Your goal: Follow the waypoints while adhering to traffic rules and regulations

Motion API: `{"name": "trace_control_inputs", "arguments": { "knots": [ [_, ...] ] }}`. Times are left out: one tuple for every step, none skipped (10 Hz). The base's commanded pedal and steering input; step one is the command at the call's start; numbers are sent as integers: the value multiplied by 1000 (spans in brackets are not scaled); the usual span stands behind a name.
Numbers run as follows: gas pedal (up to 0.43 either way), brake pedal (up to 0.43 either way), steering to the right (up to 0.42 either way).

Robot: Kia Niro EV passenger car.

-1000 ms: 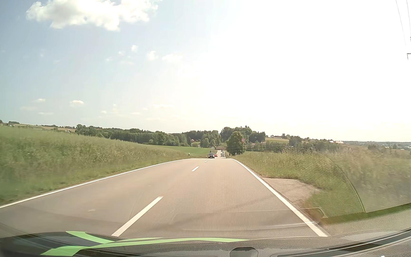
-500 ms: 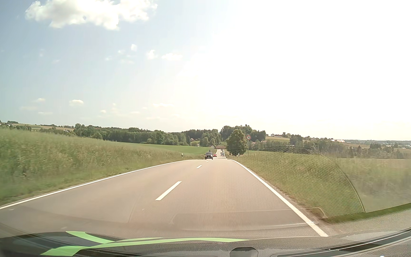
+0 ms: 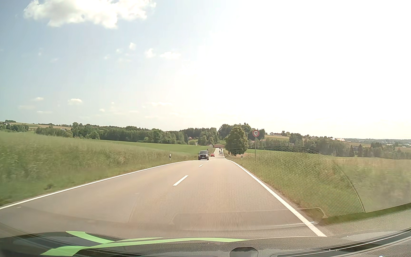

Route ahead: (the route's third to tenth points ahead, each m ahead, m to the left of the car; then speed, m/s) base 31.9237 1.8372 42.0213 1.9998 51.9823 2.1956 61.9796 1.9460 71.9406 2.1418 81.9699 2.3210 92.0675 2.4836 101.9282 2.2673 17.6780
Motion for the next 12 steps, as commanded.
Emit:
{"name": "trace_control_inputs", "arguments": {
  "knots": [
    [59, 0, 2],
    [47, 0, 2],
    [0, 0, 1],
    [0, 0, 0],
    [0, 0, -3],
    [0, 0, -4],
    [0, 0, -4],
    [0, 0, -4],
    [8, 0, -4],
    [20, 0, -4],
    [28, 0, -3],
    [28, 0, -2]
  ]
}}
